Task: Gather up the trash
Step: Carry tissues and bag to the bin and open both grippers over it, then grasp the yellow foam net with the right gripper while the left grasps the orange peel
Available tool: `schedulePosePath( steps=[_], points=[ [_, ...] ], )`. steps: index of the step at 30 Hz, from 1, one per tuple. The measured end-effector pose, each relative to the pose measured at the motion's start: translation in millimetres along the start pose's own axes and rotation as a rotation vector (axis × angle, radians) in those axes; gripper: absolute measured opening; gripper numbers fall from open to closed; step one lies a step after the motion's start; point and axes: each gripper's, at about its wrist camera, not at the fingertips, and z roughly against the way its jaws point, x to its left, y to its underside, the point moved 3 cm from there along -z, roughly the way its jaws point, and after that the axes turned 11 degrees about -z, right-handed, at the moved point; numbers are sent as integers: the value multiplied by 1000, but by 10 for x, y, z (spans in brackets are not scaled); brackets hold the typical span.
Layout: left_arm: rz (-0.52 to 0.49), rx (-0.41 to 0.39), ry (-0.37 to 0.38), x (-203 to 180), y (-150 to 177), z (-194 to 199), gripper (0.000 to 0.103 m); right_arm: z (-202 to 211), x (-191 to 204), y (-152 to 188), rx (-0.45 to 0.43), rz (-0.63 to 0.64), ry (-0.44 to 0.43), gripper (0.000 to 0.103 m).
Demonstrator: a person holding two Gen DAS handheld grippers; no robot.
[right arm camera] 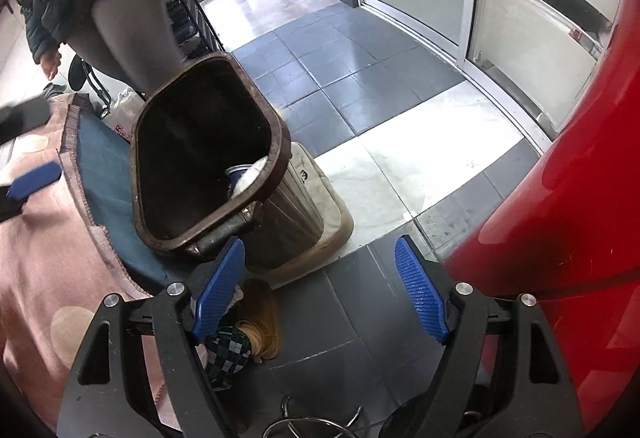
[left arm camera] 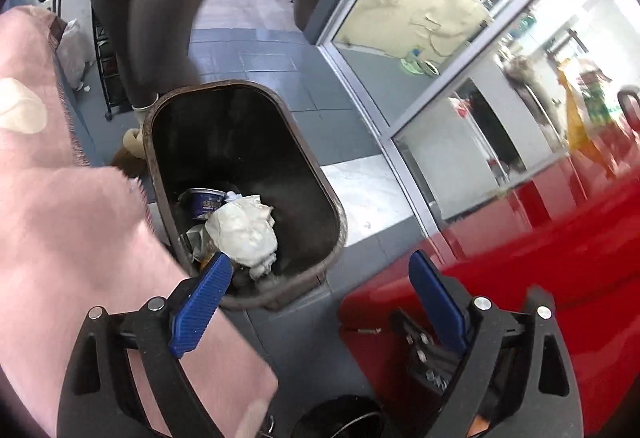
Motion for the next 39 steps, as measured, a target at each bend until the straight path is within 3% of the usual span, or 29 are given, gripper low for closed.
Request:
schedulePosePath(
  steps=[2,7,13,17,22,28,33,39],
  points=[
    [-20,-15,6,-32,64,137,89,34,76,-8,-1,8,-14,78],
    [-14,-77,-58,90,292,591,92,178,441,7,-8,77,-74,78],
    [42,-180,-193,505,554,1228,92,477,1193,81,-22,221,-198,78],
    [140,-238,-297,982,847,1656,92,723,1834,154,-22,356,-308,78],
    [300,-254,-411,1648,1251,2070,91,793,2685,317,60,499,-445,78],
    [367,-231,-532,2236,1489,2341,88,763,3619,551,126,682,-475,78],
    [424,-226,-515,2698,1523,2410,81,615,4135,701,194,749,-463,78],
    [395,-190,-485,2953,1360,2293,79,317,4529,770,234,760,-402,75]
  ],
)
